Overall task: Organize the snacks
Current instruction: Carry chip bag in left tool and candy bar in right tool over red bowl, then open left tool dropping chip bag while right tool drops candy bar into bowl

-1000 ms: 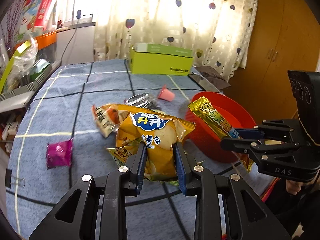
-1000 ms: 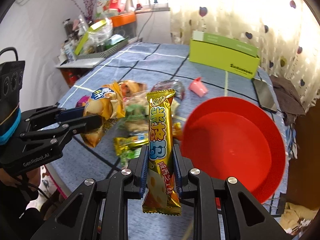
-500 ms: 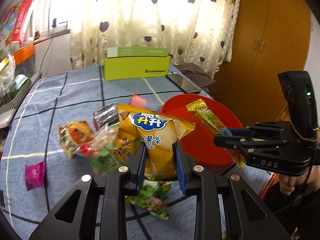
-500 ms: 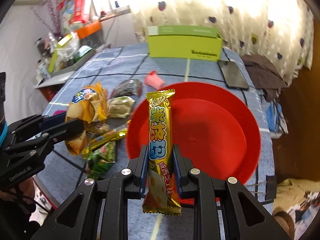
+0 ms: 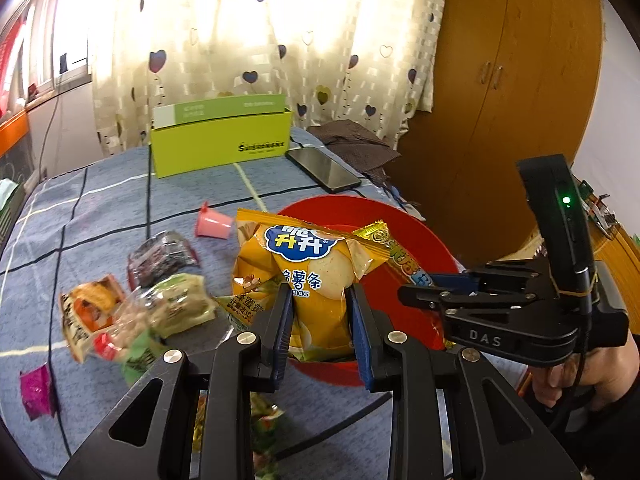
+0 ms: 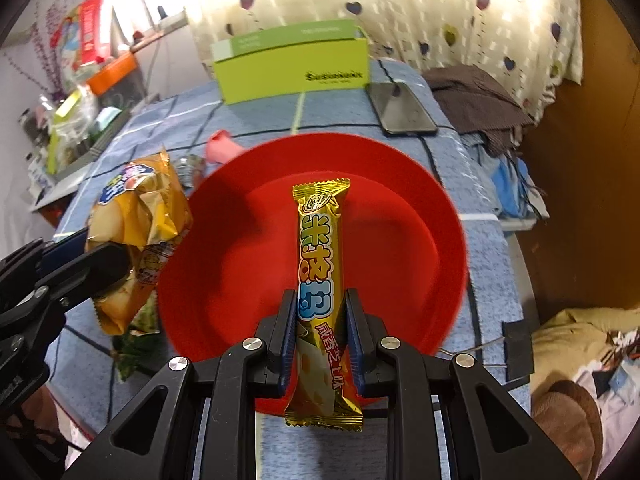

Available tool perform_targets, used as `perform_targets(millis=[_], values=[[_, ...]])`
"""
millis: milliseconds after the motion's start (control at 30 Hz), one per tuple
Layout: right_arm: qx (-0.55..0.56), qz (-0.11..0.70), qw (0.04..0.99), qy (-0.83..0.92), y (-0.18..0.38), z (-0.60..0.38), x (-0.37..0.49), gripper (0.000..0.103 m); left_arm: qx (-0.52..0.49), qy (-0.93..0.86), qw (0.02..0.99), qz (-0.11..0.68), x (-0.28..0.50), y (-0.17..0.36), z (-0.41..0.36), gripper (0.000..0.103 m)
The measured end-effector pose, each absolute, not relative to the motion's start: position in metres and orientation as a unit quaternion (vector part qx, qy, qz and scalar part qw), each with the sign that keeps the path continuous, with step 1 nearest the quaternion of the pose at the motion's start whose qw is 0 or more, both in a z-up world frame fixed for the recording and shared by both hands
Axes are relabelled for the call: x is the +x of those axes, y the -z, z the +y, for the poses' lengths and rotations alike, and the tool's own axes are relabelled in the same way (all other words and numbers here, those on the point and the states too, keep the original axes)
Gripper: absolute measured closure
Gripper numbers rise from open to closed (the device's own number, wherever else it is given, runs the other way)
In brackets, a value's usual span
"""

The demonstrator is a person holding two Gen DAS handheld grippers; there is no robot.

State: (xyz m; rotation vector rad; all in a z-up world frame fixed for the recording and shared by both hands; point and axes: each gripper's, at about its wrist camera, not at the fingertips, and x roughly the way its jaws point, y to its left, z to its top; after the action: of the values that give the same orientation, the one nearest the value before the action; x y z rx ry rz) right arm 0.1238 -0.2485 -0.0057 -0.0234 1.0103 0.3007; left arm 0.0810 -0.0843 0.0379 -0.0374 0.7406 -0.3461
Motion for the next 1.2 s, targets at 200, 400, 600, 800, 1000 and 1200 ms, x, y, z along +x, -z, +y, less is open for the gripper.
perform_targets(millis=[200, 400, 600, 800, 1000, 1200], values=[[-0.011, 0.494, 0.862, -0.112, 0.013, -0.259, 0.130, 0.083, -0.012, 0.182, 0.911, 0.369, 0.090, -0.032, -0.099, 0.074], [-0.005, 0.495, 0.864, -0.096, 0.013, -0.266, 0.130, 0.079, -0.007, 0.194, 0.904, 0.381, 0.098, -0.023, -0.111, 0.074], [0.033, 0.473, 0.876, -0.091, 0.001, -0.277, 0.127, 0.077, -0.003, 0.204, 0.896, 0.395, 0.100, -0.014, -0.122, 0.074], [0.054, 0.453, 0.885, -0.094, -0.009, -0.283, 0.123, 0.075, -0.003, 0.210, 0.886, 0.413, 0.105, -0.003, -0.128, 0.074], [0.061, 0.451, 0.884, -0.105, -0.011, -0.282, 0.121, 0.073, -0.007, 0.234, 0.873, 0.428, 0.107, 0.006, -0.139, 0.074], [0.057, 0.430, 0.894, -0.115, -0.021, -0.279, 0.113, 0.068, -0.032, 0.248, 0.868, 0.429, 0.105, 0.008, -0.134, 0.053]])
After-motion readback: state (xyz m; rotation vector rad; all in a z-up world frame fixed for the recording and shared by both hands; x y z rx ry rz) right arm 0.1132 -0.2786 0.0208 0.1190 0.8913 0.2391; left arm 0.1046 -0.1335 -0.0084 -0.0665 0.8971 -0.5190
